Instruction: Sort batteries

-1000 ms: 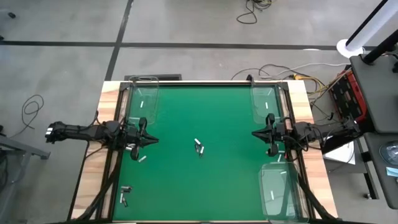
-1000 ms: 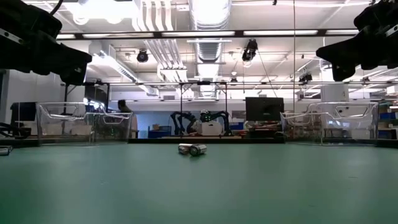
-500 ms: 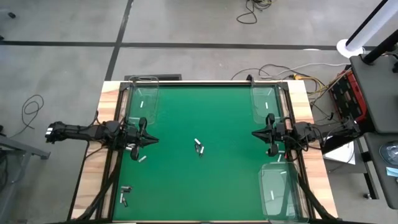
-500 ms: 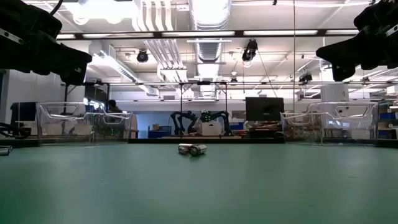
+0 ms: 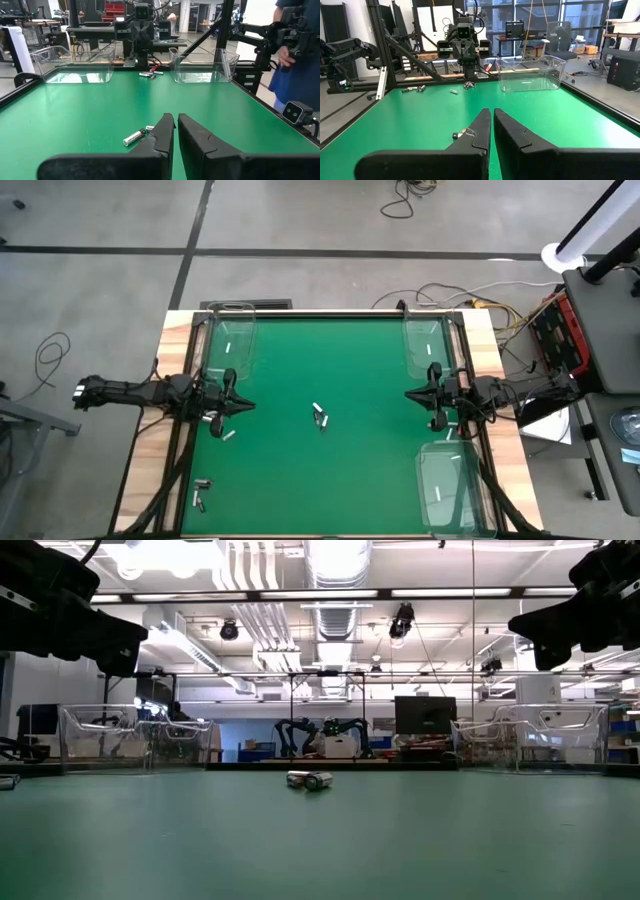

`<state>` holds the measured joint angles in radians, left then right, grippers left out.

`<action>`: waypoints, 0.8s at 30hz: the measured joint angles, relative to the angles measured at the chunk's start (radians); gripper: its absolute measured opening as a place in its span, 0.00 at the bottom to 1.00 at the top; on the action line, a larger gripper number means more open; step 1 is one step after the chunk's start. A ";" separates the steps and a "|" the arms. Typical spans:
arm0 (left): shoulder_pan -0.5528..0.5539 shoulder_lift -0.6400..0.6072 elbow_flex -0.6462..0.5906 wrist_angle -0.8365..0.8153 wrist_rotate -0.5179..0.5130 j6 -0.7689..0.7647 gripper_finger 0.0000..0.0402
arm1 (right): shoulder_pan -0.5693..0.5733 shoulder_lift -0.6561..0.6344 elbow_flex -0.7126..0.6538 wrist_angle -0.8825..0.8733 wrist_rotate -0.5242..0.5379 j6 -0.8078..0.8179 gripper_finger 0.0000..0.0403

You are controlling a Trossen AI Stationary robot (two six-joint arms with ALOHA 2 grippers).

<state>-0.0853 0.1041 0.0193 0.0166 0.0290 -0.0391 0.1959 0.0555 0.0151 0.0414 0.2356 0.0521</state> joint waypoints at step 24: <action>0.000 0.007 0.000 -0.004 0.000 0.000 0.02 | 0.000 0.947 0.772 -0.111 0.168 0.333 0.03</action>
<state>-0.0853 0.1107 0.0189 0.0128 0.0288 -0.0395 0.1955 1.0028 0.7868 -0.0692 0.4038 0.3846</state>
